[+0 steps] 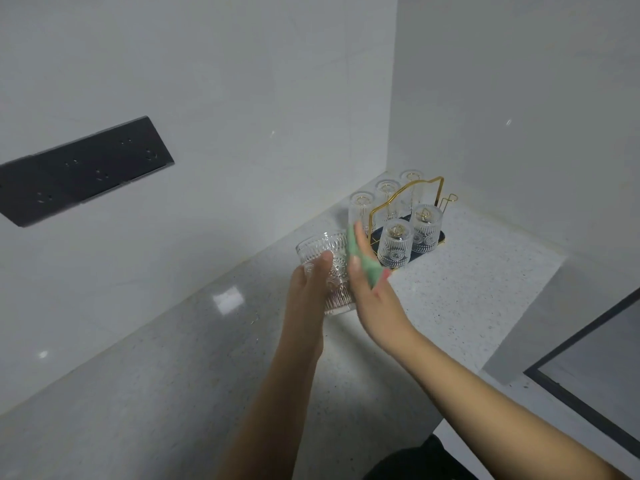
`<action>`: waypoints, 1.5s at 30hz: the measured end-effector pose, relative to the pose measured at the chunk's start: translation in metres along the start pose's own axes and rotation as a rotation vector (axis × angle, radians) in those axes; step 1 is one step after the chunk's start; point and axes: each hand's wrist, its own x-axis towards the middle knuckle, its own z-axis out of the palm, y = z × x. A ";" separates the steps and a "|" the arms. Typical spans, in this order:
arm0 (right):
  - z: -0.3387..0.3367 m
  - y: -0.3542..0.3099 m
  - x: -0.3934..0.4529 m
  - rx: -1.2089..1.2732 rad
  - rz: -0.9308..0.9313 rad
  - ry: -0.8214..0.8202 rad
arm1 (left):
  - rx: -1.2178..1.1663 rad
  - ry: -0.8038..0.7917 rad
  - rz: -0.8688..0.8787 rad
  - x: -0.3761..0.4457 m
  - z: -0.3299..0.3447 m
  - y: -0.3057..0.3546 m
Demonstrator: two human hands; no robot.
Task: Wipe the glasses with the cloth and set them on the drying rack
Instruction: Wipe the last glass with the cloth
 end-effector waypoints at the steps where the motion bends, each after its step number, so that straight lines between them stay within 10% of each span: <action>1: -0.003 -0.005 0.005 0.043 0.042 0.002 | -0.015 -0.055 -0.001 0.000 0.001 0.001; 8: 0.011 0.010 -0.011 -0.062 -0.066 -0.035 | -0.178 0.000 -0.040 0.009 -0.006 0.005; 14: -0.008 -0.007 0.007 0.169 0.222 0.053 | -0.136 -0.099 0.003 -0.001 0.008 0.000; 21: 0.008 -0.001 -0.008 0.106 -0.008 0.062 | 0.187 0.182 0.071 0.014 0.001 0.004; 29: -0.007 -0.004 0.008 0.131 0.093 0.103 | -0.032 -0.154 0.046 0.000 0.010 0.010; 39: -0.007 -0.011 0.008 0.166 0.192 0.141 | 0.069 0.056 -0.011 0.000 0.015 -0.005; 45: -0.027 -0.019 0.021 0.156 0.174 0.160 | -0.016 -0.321 -0.078 0.002 -0.008 0.002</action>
